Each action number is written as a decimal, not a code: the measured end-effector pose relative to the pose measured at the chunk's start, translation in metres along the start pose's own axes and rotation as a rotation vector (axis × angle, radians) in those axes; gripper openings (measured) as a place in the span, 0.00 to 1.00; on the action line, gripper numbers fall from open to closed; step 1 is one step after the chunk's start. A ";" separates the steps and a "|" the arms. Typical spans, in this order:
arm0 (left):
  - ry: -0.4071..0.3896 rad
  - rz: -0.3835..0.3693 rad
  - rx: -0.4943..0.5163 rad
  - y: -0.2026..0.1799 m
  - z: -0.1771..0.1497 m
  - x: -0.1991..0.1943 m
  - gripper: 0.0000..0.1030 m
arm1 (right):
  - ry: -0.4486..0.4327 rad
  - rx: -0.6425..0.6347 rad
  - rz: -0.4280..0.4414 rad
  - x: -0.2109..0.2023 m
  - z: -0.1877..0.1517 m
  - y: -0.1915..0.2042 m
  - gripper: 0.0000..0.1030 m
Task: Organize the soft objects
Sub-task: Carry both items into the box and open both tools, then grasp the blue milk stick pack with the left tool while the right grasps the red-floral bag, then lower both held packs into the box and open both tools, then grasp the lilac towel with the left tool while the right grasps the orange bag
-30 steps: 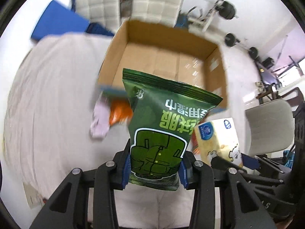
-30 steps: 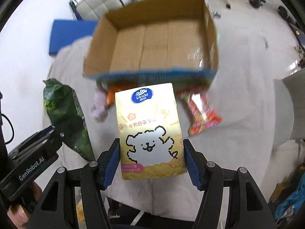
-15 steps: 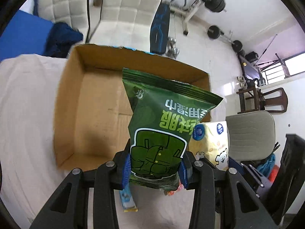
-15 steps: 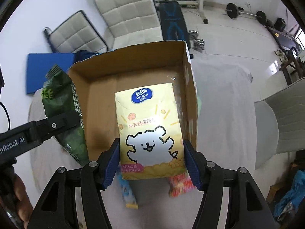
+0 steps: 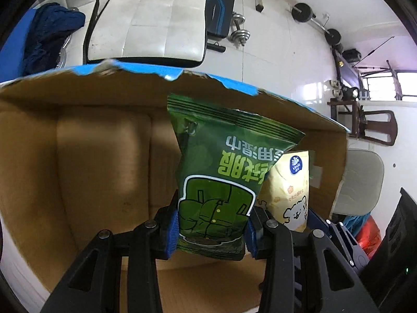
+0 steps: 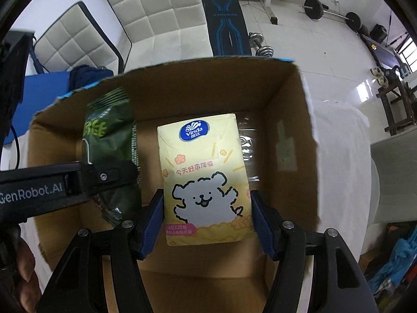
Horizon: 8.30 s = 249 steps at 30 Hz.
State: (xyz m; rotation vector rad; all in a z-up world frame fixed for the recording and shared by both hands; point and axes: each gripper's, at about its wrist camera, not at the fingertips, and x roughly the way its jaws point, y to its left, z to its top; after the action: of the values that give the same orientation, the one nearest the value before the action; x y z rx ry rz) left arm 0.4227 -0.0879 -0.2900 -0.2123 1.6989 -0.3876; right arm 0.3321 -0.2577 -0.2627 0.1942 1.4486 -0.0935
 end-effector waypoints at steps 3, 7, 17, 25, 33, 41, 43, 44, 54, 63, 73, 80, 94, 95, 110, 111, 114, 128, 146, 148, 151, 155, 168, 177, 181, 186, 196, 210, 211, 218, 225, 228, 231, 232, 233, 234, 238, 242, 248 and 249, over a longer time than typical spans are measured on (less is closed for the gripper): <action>0.032 0.005 0.009 -0.004 0.006 0.008 0.38 | 0.013 -0.004 -0.007 0.014 0.009 0.002 0.64; 0.049 0.068 -0.021 0.000 0.006 0.010 0.46 | 0.040 -0.010 -0.010 0.021 0.009 0.005 0.68; -0.086 0.188 0.046 0.006 -0.015 -0.020 0.86 | 0.034 -0.007 -0.036 0.006 -0.004 0.004 0.86; -0.227 0.260 0.100 0.015 -0.049 -0.046 0.98 | -0.009 -0.006 -0.010 -0.017 -0.035 0.006 1.00; -0.346 0.336 0.152 0.006 -0.106 -0.074 0.98 | -0.105 -0.102 -0.052 -0.049 -0.074 0.023 1.00; -0.489 0.351 0.140 -0.003 -0.166 -0.117 0.98 | -0.169 -0.086 -0.023 -0.105 -0.119 0.020 1.00; -0.514 0.354 0.138 -0.005 -0.183 -0.127 0.98 | -0.174 -0.066 -0.002 -0.116 -0.126 0.016 1.00; -0.521 0.357 0.133 -0.006 -0.189 -0.131 0.98 | -0.183 -0.057 0.002 -0.124 -0.132 0.014 1.00; -0.515 0.319 0.086 -0.008 -0.235 -0.142 0.98 | -0.201 -0.046 0.076 -0.169 -0.168 -0.008 1.00; -0.322 0.275 0.041 0.007 -0.246 -0.058 0.98 | 0.005 -0.048 -0.017 -0.089 -0.194 -0.068 1.00; -0.049 0.328 -0.004 0.033 -0.241 0.064 0.97 | 0.195 -0.065 -0.010 0.017 -0.202 -0.074 0.92; 0.063 0.336 -0.039 0.047 -0.246 0.114 0.80 | 0.241 -0.058 -0.014 0.047 -0.201 -0.068 0.83; 0.013 0.396 0.042 0.010 -0.264 0.114 0.23 | 0.259 -0.074 -0.069 0.050 -0.219 -0.061 0.54; 0.010 0.394 0.041 0.010 -0.266 0.113 0.22 | 0.255 -0.073 -0.065 0.047 -0.221 -0.061 0.53; -0.062 0.326 0.076 0.017 -0.327 0.085 0.21 | 0.229 -0.062 0.034 -0.005 -0.262 -0.065 0.52; -0.072 0.321 0.081 0.015 -0.329 0.078 0.21 | 0.226 -0.060 0.045 -0.011 -0.265 -0.065 0.52; -0.114 0.290 0.096 0.009 -0.336 0.052 0.21 | 0.213 -0.056 0.082 -0.033 -0.269 -0.065 0.52; -0.331 0.208 0.178 -0.036 -0.306 -0.073 0.21 | 0.015 -0.064 0.162 -0.159 -0.234 -0.042 0.52; -0.319 0.255 0.194 -0.022 -0.208 -0.089 0.22 | 0.041 -0.082 0.096 -0.107 -0.136 -0.013 0.52; -0.291 0.257 0.179 -0.015 -0.190 -0.084 0.22 | 0.067 -0.079 0.079 -0.092 -0.125 -0.013 0.52; -0.254 0.239 0.145 -0.004 -0.162 -0.079 0.22 | 0.097 -0.081 0.041 -0.071 -0.110 -0.010 0.52; -0.219 0.250 0.118 0.010 -0.130 -0.069 0.22 | 0.145 -0.052 0.034 -0.047 -0.098 -0.009 0.52; -0.083 0.330 0.099 0.043 -0.047 -0.013 0.23 | 0.223 0.030 0.085 -0.001 -0.081 0.017 0.52; -0.042 0.356 0.080 0.051 -0.036 -0.001 0.29 | 0.261 0.008 0.118 0.024 -0.080 0.041 0.54; -0.069 0.350 0.089 0.049 -0.043 -0.010 0.32 | 0.263 -0.003 0.108 0.027 -0.084 0.047 0.62; -0.122 0.333 0.085 0.045 -0.058 -0.030 0.39 | 0.238 -0.001 0.101 0.019 -0.088 0.046 0.66; -0.198 0.334 0.096 0.046 -0.107 -0.053 0.39 | 0.173 0.008 0.035 -0.006 -0.082 0.030 0.66; -0.364 0.333 0.091 0.035 -0.170 -0.096 0.95 | 0.010 -0.024 -0.018 -0.070 -0.098 0.022 1.00; -0.375 0.330 0.091 0.034 -0.174 -0.100 0.95 | -0.010 -0.025 -0.025 -0.077 -0.101 0.022 1.00; -0.464 0.336 0.088 0.032 -0.214 -0.126 0.95 | -0.100 -0.029 -0.019 -0.117 -0.123 0.018 1.00; -0.491 0.326 0.040 0.047 -0.244 -0.134 0.95 | -0.129 -0.041 0.036 -0.141 -0.147 0.023 1.00; -0.492 0.324 -0.012 0.066 -0.254 -0.135 0.95 | -0.102 -0.049 0.084 -0.137 -0.162 0.032 1.00; -0.473 0.344 -0.051 0.086 -0.262 -0.128 0.95 | -0.044 -0.056 0.126 -0.117 -0.177 0.045 1.00; -0.461 0.357 -0.059 0.093 -0.264 -0.124 0.95 | -0.012 -0.058 0.151 -0.105 -0.182 0.051 1.00; -0.450 0.371 -0.070 0.100 -0.267 -0.120 0.95 | 0.016 -0.063 0.172 -0.094 -0.186 0.058 1.00; -0.435 0.383 -0.086 0.110 -0.269 -0.115 0.95 | 0.036 -0.069 0.185 -0.084 -0.189 0.063 1.00; -0.378 0.397 -0.162 0.147 -0.279 -0.095 0.95 | 0.143 -0.025 0.244 -0.031 -0.197 0.081 1.00; -0.336 0.414 -0.207 0.173 -0.285 -0.076 0.95 | 0.207 0.068 0.293 0.011 -0.201 0.093 1.00; -0.298 0.442 -0.242 0.197 -0.288 -0.053 0.95 | 0.192 0.160 0.290 0.050 -0.203 0.109 1.00; -0.294 0.456 -0.241 0.199 -0.288 -0.050 0.95 | 0.191 0.166 0.286 0.054 -0.204 0.112 0.98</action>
State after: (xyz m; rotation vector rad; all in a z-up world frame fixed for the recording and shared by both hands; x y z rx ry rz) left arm 0.1636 0.1526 -0.2816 -0.0484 1.4453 0.1822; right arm 0.1602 -0.1071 -0.3303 0.5562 1.5881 0.0392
